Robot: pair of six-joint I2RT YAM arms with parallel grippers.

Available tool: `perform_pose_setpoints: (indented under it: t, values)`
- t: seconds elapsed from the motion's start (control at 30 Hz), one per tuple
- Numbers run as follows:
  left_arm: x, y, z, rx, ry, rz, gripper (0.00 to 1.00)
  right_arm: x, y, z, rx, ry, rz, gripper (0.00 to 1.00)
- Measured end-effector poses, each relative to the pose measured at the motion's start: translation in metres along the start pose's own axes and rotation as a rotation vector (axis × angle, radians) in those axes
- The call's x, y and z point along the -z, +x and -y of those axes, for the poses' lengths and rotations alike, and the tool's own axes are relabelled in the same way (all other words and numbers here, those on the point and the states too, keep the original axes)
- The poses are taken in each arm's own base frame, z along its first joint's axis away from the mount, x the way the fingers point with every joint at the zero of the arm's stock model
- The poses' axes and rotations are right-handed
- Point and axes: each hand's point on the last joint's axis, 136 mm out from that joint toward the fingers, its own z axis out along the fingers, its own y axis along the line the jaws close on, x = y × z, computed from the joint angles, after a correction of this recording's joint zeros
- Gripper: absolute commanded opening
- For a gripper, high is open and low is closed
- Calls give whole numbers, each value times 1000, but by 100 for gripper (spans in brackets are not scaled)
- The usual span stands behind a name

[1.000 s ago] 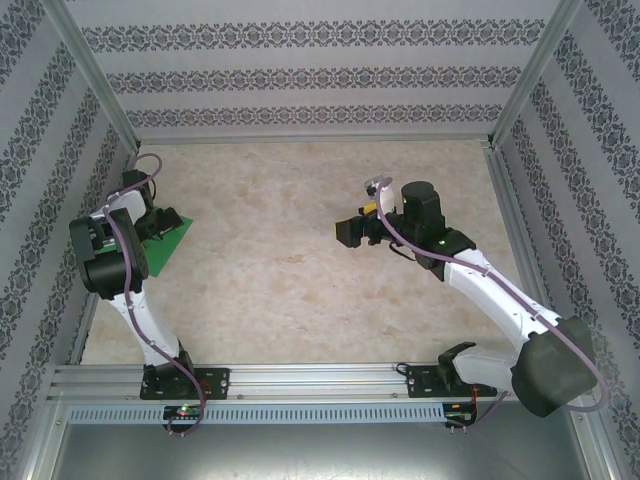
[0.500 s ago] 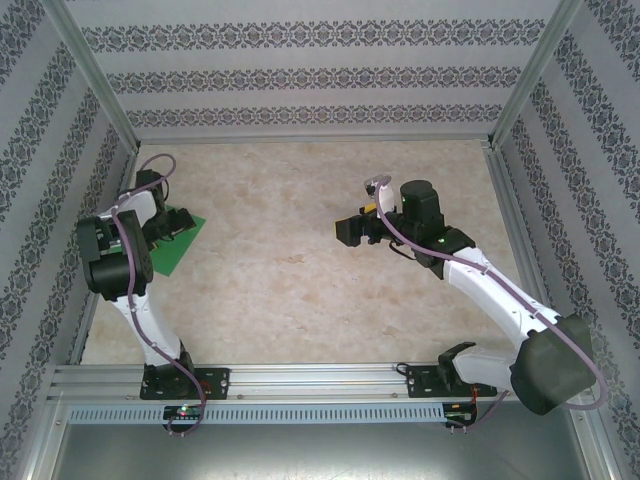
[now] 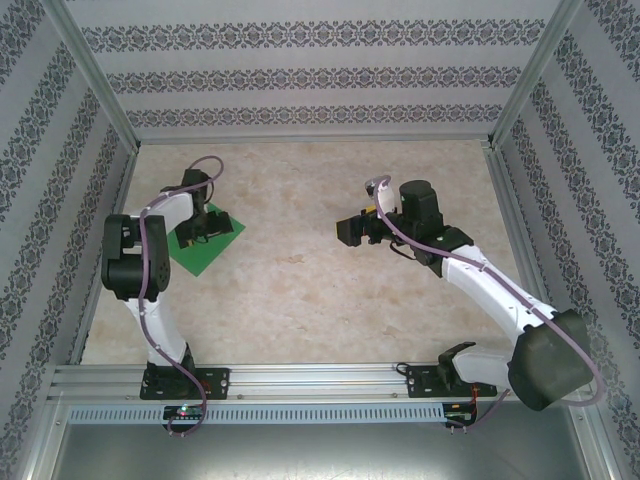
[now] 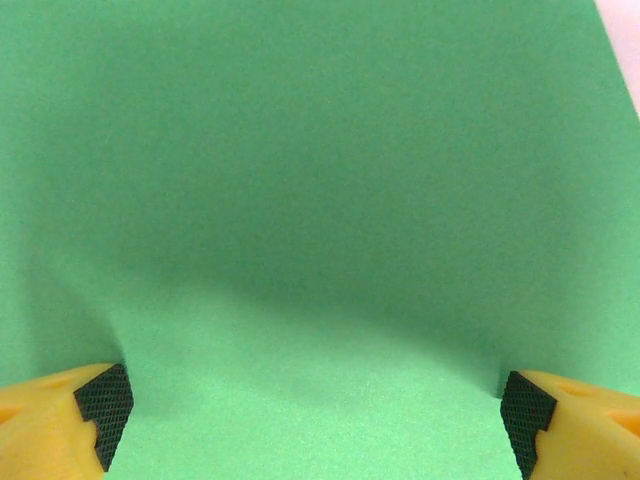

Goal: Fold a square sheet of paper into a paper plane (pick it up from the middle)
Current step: Move the square sheet of paper to the center of the table.

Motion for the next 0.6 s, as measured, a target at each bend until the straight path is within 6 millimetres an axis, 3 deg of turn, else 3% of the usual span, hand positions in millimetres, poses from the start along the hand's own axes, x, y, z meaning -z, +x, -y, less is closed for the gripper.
perform_pose_setpoints:
  t: [0.3, 0.6]
  values:
    - [3, 35, 77, -158, 43, -18, 97, 6, 7, 20, -63, 48, -27, 98]
    - [7, 79, 170, -388, 99, -25, 98, 26, 17, 43, -135, 106, -44, 98]
